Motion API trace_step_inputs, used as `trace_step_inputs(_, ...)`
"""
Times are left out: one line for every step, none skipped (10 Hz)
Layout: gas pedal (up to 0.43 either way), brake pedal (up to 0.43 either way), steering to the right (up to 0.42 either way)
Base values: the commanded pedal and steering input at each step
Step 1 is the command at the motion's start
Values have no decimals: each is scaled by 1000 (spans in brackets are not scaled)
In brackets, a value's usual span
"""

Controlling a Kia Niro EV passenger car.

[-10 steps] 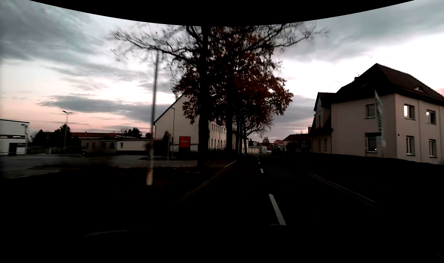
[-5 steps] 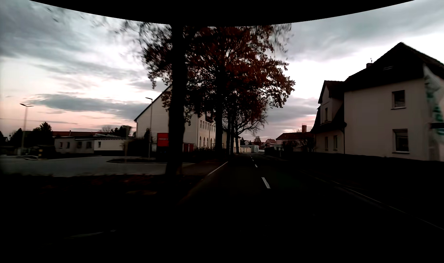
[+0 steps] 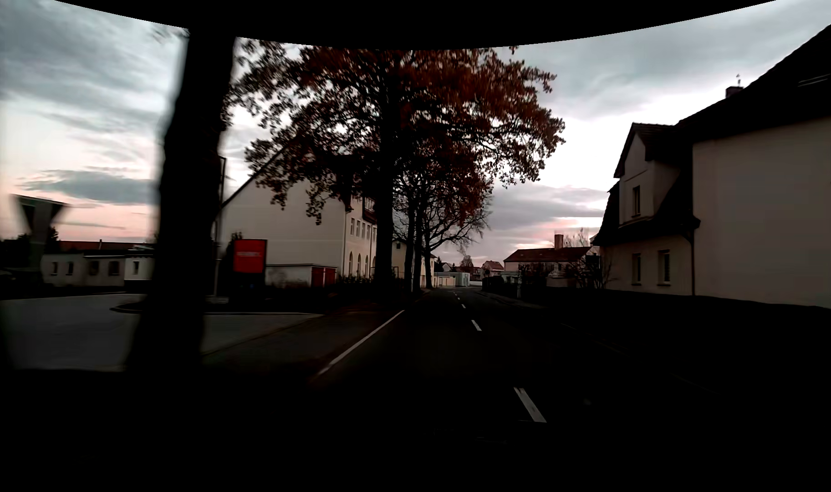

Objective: Follow the waypoints while adhering to traffic rules and regulations

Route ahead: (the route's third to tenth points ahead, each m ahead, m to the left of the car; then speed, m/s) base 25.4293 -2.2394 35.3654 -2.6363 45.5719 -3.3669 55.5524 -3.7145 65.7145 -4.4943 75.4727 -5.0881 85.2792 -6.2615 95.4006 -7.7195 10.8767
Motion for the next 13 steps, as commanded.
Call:
trace_step_inputs(118, 0, 35)
trace_step_inputs(110, 0, 36)
trace_step_inputs(110, 0, 36)
trace_step_inputs(98, 0, 36)
trace_step_inputs(98, 0, 36)
trace_step_inputs(87, 0, 36)
trace_step_inputs(67, 0, 35)
trace_step_inputs(59, 0, 35)
trace_step_inputs(39, 0, 34)
trace_step_inputs(8, 0, 33)
trace_step_inputs(8, 0, 30)
trace_step_inputs(8, 0, 26)
trace_step_inputs(0, 0, 22)
